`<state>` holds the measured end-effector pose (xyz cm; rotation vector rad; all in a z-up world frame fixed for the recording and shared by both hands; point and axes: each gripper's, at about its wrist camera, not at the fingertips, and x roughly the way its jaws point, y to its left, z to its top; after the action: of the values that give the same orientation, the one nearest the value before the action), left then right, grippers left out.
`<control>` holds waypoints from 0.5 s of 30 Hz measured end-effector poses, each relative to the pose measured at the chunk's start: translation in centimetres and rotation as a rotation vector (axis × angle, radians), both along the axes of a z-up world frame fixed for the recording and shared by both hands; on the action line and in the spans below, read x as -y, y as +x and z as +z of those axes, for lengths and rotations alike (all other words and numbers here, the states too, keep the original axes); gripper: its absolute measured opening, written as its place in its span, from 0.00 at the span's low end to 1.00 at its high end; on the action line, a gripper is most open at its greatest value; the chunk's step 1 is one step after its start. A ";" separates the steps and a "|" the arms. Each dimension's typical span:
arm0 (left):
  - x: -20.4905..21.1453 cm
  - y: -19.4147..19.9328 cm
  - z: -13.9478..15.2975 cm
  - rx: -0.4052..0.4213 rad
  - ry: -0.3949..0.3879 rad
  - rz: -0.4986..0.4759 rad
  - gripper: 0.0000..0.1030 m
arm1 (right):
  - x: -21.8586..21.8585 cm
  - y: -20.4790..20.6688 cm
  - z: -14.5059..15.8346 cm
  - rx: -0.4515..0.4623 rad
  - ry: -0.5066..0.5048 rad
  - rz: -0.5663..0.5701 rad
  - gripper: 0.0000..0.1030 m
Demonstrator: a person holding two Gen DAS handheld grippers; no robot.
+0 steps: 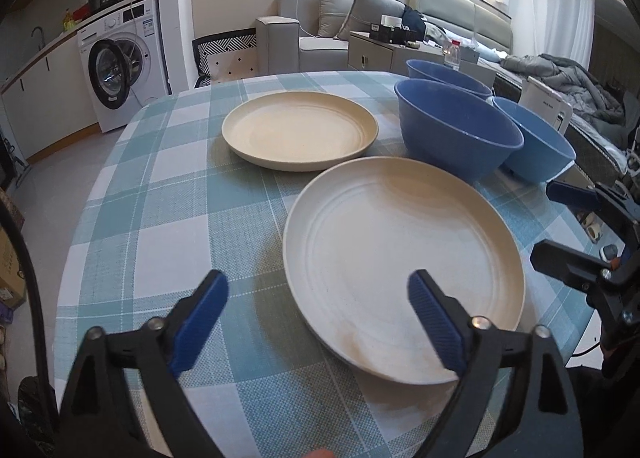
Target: Organize plates and bowls
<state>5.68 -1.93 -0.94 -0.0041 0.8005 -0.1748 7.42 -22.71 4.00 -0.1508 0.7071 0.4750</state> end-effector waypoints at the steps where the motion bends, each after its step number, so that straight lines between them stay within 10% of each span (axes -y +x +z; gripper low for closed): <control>1: -0.1 -0.1 0.2 0.009 -0.004 0.005 1.00 | 0.0 -0.1 -0.1 0.003 -0.002 -0.001 0.99; 15: -1.4 0.9 1.2 0.042 -0.006 0.090 1.00 | 0.6 0.3 1.1 0.051 -0.006 0.010 0.99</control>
<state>6.62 -0.50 0.26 -0.0420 0.7561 -0.0918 7.70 -23.32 5.08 -0.1719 0.6583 0.4767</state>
